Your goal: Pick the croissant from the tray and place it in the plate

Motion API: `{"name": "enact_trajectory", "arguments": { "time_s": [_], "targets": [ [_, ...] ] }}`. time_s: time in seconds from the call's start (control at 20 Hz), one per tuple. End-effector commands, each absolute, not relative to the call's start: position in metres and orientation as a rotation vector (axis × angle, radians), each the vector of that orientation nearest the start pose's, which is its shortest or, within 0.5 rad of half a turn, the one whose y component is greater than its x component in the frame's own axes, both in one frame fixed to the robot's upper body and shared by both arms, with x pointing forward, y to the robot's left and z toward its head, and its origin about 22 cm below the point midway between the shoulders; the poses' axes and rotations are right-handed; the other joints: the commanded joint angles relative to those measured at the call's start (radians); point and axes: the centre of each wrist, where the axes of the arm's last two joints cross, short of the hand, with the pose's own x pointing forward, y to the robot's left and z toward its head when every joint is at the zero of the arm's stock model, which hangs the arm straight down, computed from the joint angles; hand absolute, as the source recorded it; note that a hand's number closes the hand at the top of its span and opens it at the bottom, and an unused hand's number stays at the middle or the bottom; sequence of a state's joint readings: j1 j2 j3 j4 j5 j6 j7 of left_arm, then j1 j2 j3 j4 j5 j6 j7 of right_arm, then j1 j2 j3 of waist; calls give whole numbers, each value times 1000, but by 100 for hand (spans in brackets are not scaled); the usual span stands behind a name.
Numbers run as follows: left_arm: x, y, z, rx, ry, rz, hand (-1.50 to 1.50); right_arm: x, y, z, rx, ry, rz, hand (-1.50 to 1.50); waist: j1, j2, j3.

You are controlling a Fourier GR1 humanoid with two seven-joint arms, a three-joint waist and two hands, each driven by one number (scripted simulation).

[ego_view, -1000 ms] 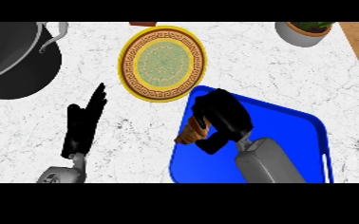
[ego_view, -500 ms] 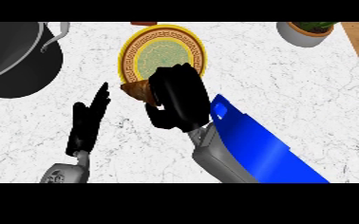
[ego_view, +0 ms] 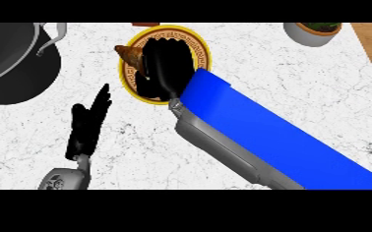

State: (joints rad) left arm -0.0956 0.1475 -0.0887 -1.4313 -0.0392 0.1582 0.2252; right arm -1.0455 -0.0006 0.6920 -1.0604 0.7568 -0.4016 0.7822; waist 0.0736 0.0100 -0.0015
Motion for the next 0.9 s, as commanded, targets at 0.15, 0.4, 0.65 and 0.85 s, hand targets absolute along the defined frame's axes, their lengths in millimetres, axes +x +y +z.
{"name": "enact_trajectory", "arguments": {
  "time_s": [0.15, 0.4, 0.65, 0.85],
  "targets": [
    [255, 246, -26, 221, -1291, -90, 0, 366, 25, 123, -911, -1656, 864, 150, -13, 3, 0],
    [265, 230, -12, 191, -1311, -100, 0, 398, 4, 112, -928, -1550, 924, 150, 2, 11, 0],
    [260, 229, -9, 214, -1298, -100, 0, 408, -16, 91, -781, -1436, 1016, 150, -2, 11, 1],
    [273, 229, -6, 211, -1323, -85, 0, 418, -28, 85, -726, -1275, 1115, 150, 4, 18, 1]
  ]
}}
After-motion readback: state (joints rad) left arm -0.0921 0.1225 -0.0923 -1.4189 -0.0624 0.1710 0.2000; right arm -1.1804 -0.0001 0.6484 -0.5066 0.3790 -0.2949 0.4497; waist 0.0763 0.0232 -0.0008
